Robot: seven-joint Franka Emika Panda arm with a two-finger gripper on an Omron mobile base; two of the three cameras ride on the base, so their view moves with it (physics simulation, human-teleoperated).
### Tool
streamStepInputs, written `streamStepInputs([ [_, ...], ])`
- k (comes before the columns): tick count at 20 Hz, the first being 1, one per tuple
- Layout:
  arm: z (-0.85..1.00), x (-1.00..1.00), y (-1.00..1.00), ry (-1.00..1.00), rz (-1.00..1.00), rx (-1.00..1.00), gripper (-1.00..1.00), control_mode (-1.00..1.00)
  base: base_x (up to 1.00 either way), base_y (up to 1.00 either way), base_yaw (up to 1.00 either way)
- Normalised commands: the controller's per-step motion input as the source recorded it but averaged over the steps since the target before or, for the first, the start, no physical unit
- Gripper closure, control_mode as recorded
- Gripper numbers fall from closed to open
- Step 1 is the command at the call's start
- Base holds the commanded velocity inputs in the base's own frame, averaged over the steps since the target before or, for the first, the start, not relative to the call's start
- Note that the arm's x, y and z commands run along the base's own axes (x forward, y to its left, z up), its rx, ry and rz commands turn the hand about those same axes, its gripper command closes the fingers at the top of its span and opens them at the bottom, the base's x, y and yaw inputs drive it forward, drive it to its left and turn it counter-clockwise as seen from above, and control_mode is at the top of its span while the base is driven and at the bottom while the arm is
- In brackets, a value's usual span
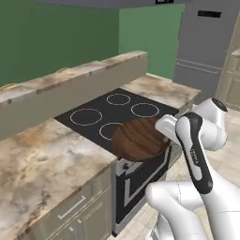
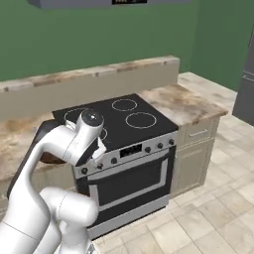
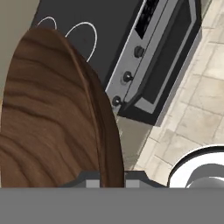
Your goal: Pick the cup and bowl from the counter and place them on the counter next to the sink.
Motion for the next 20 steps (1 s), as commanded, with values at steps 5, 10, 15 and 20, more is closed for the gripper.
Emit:
streamStepInputs([
  [5,0.0,0.0,0.0,0.0,0.0,0.0,1.0,1.0,0.48,-0.26,-0.67],
  [10,0.0,0.0,0.0,0.0,0.0,0.0,1.0,1.0,0.59,-0.05,-0.64],
  [15,0.0,0.0,0.0,0.0,0.0,0.0,1.0,1.0,0.98,0.0,-0.57],
  [20,0.0,0.0,0.0,0.0,0.0,0.0,1.0,1.0,1.0,0.0,-0.53],
])
